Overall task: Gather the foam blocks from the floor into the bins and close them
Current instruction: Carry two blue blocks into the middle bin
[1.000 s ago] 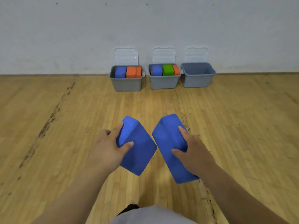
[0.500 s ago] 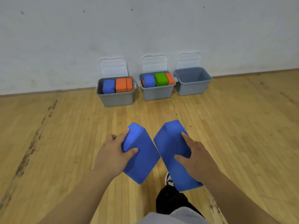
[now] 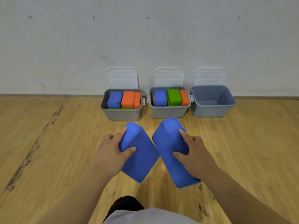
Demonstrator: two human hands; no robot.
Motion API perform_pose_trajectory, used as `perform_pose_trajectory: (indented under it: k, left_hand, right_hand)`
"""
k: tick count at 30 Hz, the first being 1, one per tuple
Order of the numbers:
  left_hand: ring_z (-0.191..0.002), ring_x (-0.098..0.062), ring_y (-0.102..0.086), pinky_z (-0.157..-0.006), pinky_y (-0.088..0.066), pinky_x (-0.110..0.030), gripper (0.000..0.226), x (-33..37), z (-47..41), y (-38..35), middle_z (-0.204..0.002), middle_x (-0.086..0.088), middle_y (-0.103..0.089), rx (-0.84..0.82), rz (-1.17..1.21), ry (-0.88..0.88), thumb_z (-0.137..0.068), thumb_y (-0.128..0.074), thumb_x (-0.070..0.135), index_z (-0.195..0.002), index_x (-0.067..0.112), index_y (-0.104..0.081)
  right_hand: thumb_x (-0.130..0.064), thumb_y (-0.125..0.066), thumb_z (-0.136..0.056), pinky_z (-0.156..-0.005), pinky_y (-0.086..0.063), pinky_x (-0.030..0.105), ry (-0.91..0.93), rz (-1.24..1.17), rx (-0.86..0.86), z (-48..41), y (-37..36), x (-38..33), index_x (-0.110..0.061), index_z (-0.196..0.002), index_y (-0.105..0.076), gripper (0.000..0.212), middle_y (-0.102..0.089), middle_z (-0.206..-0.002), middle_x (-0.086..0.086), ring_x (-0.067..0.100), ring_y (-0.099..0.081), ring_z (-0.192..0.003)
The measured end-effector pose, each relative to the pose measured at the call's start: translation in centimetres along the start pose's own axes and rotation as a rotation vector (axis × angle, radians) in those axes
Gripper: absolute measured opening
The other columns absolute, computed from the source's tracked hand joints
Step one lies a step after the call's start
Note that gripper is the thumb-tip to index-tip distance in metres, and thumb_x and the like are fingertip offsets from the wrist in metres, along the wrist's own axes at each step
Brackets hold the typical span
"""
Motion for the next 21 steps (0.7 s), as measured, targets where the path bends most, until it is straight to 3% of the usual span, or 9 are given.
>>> perform_pose_trajectory:
  k: [3,6,10,14,21]
  left_hand:
    - [-0.104,-0.008,-0.051,-0.078,-0.046,-0.026,0.079,0.8,-7.0,-0.9,-0.118,0.013,-0.037,-0.031,0.006,0.002,-0.088,-0.068,0.059,-0.156,0.053,-0.027]
    - [-0.111,-0.012,-0.05,-0.086,-0.047,-0.03,0.079,2.0,-14.9,-2.5,-0.123,0.012,-0.037,-0.084,-0.03,-0.036,-0.088,-0.068,0.06,-0.156,0.053,-0.027]
    - [-0.117,-0.017,-0.049,-0.096,-0.048,-0.035,0.082,3.8,-26.8,-4.5,-0.124,0.007,-0.04,-0.138,-0.088,-0.12,-0.086,-0.067,0.065,-0.156,0.053,-0.026]
    - [-0.11,-0.015,-0.052,-0.092,-0.048,-0.032,0.083,6.7,-38.5,-4.6,-0.12,0.009,-0.039,-0.205,-0.091,-0.178,-0.086,-0.068,0.064,-0.156,0.052,-0.026]
    - [-0.102,-0.012,-0.044,-0.089,-0.041,-0.03,0.081,11.8,-54.9,-4.8,-0.121,0.008,-0.037,-0.256,-0.176,-0.252,-0.089,-0.068,0.06,-0.157,0.05,-0.025]
  right_hand:
    - [-0.052,-0.065,-0.092,-0.088,-0.046,0.023,-0.023,-0.01,-0.03,-5.8,0.5,0.6,-0.051,-0.159,-0.012,0.085,-0.028,-0.133,-0.015,0.006,-0.049,-0.113]
    - [-0.053,-0.065,-0.091,-0.092,-0.051,0.028,-0.078,-0.037,-0.036,-11.8,0.8,1.5,-0.053,-0.158,-0.011,0.086,-0.029,-0.137,-0.014,0.006,-0.051,-0.113]
    - [-0.054,-0.065,-0.091,-0.081,-0.049,0.023,-0.155,-0.06,0.003,-20.8,1.9,1.9,-0.053,-0.158,-0.01,0.087,-0.031,-0.133,-0.013,0.003,-0.055,-0.1]
    - [-0.053,-0.066,-0.091,-0.08,-0.048,0.022,-0.244,-0.089,0.055,-29.7,4.1,1.2,-0.05,-0.159,-0.012,0.086,-0.032,-0.133,-0.012,0.002,-0.054,-0.098]
    - [-0.046,-0.07,-0.092,-0.09,-0.034,0.023,-0.336,-0.197,0.102,-43.8,7.1,1.1,-0.044,-0.161,-0.017,0.087,-0.033,-0.149,-0.003,0.016,-0.046,-0.129]
Point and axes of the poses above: each hand's wrist, its own z-axis away from the middle knuckle, its own y-axis out of the back of the hand, x = y × z, the point moved 5 cm from there along -z, towards the middle knuckle
